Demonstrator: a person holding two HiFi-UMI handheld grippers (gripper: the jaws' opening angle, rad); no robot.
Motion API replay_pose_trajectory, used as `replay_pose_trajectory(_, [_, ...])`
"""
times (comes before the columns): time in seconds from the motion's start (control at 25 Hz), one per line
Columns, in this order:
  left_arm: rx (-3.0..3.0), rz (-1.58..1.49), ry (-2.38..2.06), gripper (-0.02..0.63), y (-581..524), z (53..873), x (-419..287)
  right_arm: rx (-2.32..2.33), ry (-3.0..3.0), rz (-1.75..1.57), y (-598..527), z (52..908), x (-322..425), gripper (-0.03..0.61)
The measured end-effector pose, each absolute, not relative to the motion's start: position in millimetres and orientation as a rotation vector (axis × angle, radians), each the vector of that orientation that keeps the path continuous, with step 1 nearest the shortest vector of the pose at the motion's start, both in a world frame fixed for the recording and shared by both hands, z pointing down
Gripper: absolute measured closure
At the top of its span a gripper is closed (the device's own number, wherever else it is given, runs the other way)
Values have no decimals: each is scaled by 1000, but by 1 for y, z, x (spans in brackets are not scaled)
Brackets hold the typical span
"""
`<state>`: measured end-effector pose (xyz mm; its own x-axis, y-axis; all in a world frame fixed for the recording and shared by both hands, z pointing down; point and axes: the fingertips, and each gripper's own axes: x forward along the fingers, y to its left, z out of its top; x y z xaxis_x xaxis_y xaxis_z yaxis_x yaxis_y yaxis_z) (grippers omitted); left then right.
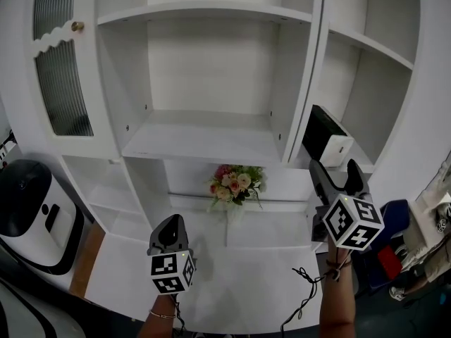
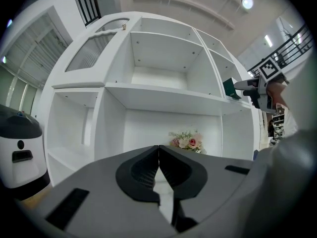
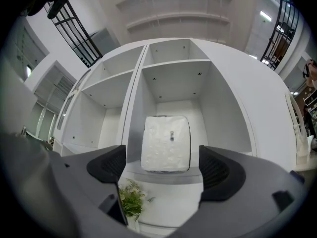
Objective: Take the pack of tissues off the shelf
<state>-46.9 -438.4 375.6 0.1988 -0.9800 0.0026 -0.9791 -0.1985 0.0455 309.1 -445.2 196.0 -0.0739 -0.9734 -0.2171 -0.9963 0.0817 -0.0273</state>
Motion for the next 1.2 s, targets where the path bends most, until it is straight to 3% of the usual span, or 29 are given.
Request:
replay_pose_trajectory(0.72, [2282, -118, -2062, 595, -433, 374, -95, -2024, 2169, 133, -480, 179, 311, 104])
replay_pose_trajectory(1.2, [2213, -141, -2091, 595, -429, 381, -115, -2055, 2160, 93, -491, 181, 314, 150])
